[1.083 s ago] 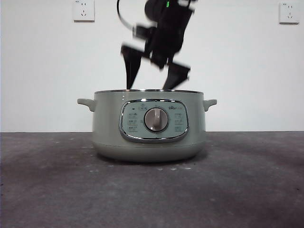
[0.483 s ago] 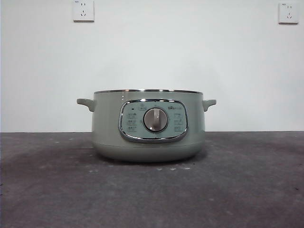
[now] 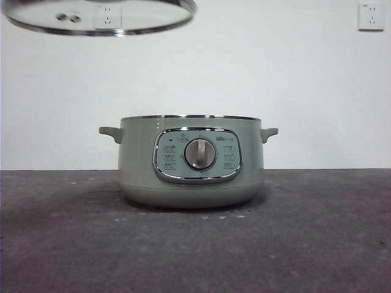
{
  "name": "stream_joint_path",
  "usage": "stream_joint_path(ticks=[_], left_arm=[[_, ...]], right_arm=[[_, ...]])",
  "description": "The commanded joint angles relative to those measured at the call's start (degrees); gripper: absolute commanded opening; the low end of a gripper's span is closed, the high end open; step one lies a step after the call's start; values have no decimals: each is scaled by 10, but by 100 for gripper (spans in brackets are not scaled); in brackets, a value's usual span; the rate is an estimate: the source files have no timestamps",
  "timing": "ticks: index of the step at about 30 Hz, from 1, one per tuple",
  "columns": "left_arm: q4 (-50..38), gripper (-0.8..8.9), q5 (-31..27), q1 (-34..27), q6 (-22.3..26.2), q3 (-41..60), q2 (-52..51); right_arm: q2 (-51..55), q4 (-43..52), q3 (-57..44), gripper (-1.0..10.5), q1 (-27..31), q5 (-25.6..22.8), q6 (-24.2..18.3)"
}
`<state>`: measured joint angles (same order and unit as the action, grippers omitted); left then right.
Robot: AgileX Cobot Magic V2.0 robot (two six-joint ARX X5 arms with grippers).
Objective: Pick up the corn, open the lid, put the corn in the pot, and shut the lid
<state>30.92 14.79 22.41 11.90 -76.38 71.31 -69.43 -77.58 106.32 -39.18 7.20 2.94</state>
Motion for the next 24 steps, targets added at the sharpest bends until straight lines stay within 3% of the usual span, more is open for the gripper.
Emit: stream_joint_path(ticks=[1, 6, 10, 16, 24], left_arm=[[-56, -8, 5, 12, -1, -9, 38], [-65, -8, 2, 28, -1, -85, 153], [-52, -8, 2, 35, -1, -155, 218], [-35, -8, 1, 47, -2, -222, 291], [-53, -8, -3, 61, -12, -227, 339]], right_arm=[[97, -15, -107, 436, -6, -9, 42], [274, -15, -278, 436, -6, -32, 110], [347, -15, -342, 436, -6, -32, 147], [399, -15, -397, 436, -6, -32, 171], [408, -15, -431, 437, -6, -32, 175]])
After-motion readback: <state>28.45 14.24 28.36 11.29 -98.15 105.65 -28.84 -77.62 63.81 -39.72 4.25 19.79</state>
